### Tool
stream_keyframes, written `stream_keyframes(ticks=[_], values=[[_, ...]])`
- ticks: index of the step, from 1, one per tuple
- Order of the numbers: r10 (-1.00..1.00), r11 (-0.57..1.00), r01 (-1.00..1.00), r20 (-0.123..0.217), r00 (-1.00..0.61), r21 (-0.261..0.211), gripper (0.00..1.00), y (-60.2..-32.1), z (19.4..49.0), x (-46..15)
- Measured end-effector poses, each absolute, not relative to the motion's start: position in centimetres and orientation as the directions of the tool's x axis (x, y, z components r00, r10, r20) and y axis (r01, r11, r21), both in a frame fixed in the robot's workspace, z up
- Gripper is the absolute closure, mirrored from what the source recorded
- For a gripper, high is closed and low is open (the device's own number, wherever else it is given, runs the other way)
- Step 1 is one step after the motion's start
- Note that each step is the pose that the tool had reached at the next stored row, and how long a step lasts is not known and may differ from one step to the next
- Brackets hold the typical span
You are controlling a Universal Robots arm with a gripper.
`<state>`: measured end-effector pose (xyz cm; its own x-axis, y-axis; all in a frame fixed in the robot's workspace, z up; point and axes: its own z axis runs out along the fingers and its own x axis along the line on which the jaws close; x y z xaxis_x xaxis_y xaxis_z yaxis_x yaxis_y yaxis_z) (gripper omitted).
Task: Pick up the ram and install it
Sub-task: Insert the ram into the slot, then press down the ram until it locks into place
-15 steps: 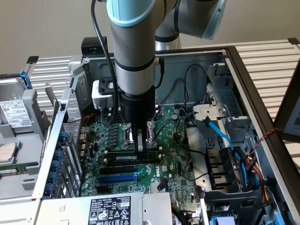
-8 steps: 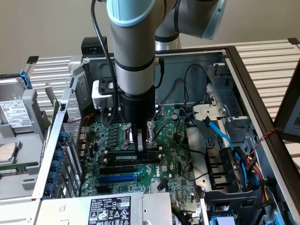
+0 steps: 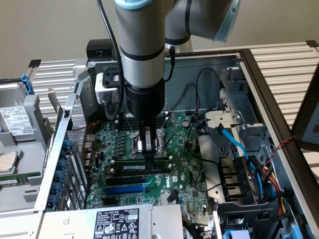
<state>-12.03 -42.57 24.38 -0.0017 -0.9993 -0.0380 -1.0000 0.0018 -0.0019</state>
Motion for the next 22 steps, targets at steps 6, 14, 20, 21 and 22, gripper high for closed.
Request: stream_keyframes(ticks=[6,14,20,21,22], values=[[-0.999,0.002,-1.0,-0.038,-0.002,-0.002,0.78,-42.57,24.44,-12.03],[-0.999,0.002,-1.0,-0.038,-0.002,-0.002,0.89,-42.57,24.44,-12.03],[-0.999,0.002,-1.0,-0.038,-0.002,-0.002,0.89,-42.57,24.44,-12.03],[-0.999,0.002,-1.0,-0.038,-0.002,-0.002,0.89,-42.57,24.44,-12.03],[-0.999,0.002,-1.0,-0.038,-0.002,-0.002,0.89,-42.57,24.44,-12.03]])
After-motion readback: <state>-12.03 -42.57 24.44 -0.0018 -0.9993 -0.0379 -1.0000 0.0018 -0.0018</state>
